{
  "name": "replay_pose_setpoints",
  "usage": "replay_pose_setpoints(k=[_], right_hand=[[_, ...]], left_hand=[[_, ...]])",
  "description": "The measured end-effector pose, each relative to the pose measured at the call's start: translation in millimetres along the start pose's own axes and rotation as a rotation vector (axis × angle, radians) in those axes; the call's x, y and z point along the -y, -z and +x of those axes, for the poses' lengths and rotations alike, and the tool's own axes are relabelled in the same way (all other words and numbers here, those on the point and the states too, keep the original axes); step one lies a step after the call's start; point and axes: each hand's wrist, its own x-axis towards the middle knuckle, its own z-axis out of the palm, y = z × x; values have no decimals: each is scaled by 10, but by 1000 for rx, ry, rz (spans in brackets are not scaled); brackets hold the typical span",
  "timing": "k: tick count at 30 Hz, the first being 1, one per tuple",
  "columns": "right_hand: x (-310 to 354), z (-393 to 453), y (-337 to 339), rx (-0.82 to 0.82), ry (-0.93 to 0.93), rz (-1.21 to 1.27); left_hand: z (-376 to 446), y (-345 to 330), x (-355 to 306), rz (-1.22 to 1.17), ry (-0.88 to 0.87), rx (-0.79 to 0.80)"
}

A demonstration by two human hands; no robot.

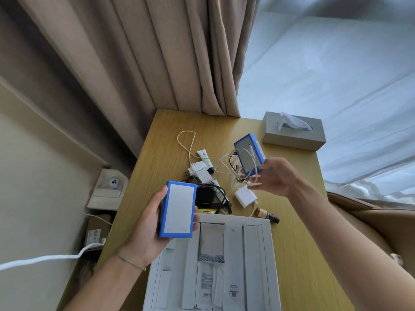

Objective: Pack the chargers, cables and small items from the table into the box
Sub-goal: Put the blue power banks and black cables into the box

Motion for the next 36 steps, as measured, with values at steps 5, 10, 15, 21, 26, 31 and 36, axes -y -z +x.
replay_pose_setpoints(k=[5, 10, 15, 21, 26, 31, 36], right_hand=[[-78, -9, -181, -241, 28, -172], [7, -97, -305, -534, 221, -426], [103, -185, -470, -746, 439, -899], [199, -399, -727, -681, 674, -833], [304, -587, -836, -495, 626, -1], [346, -715, -851, -479, 595, 372], [329, -846, -785, -441, 606, 392]], left_hand=[[-22, 42, 19, 12, 7, 27], [-71, 72, 52, 31, 22, 32], [-120, 22, 86, 127, -4, 45], [-171, -46, 146, 272, -38, 38], [-159, -59, 244, 268, 15, 45], [-60, 40, 449, 337, 105, -24], [88, 199, 721, 543, 162, -6]])
